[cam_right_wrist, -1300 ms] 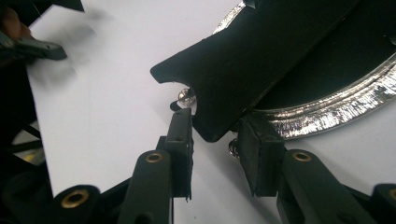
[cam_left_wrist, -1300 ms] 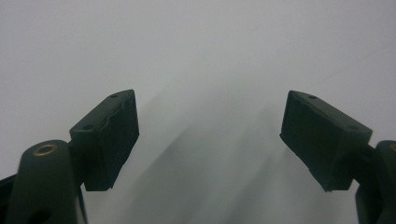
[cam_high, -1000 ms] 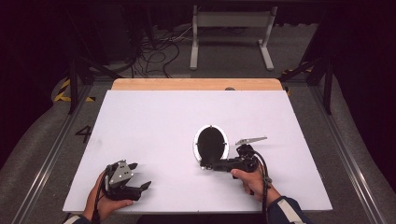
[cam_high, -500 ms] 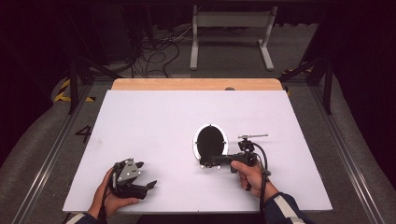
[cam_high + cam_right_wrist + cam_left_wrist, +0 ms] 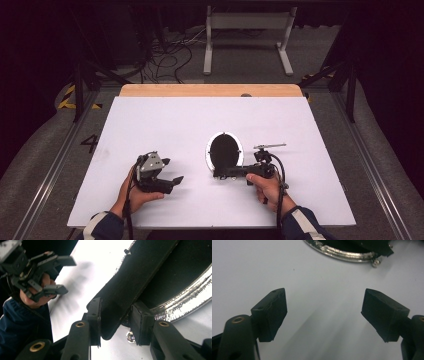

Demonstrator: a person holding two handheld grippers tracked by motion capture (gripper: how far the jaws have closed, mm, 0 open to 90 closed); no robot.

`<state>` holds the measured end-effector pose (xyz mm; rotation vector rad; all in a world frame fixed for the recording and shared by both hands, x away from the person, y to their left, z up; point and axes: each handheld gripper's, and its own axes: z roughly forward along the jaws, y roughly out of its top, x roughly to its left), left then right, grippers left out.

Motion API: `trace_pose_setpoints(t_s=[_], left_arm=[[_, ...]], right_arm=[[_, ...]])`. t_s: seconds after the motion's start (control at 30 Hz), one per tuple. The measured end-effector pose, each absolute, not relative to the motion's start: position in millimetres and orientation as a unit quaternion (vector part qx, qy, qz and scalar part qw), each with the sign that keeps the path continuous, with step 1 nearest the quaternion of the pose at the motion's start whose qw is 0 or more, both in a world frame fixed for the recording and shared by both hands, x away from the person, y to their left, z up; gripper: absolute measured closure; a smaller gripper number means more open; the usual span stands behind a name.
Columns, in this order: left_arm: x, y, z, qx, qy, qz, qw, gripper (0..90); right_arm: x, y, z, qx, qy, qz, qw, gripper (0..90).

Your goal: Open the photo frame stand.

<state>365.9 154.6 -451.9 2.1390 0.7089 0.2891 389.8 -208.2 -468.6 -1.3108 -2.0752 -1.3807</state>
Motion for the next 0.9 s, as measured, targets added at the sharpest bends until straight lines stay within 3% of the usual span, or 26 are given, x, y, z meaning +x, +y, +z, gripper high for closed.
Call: trace_pose_setpoints(t_s=[0.27,0.53,0.9], left_arm=[[387,128,-455,0.865,0.274,0.098,0.409,19.5],[388,126,-456,0.865,0.277,0.095,0.407,18.9],[398,118,-455,0.856,0.287,0.089,0.421,20.9]], right_arm=[[393,-210,-470,-0.463,-0.713,-0.497,0.173,59.2],[401,-209,-472,-0.492,-0.677,-0.512,0.192,53.8],[404,-204,-476,-0.488,-0.675,-0.521,0.188,65.4]])
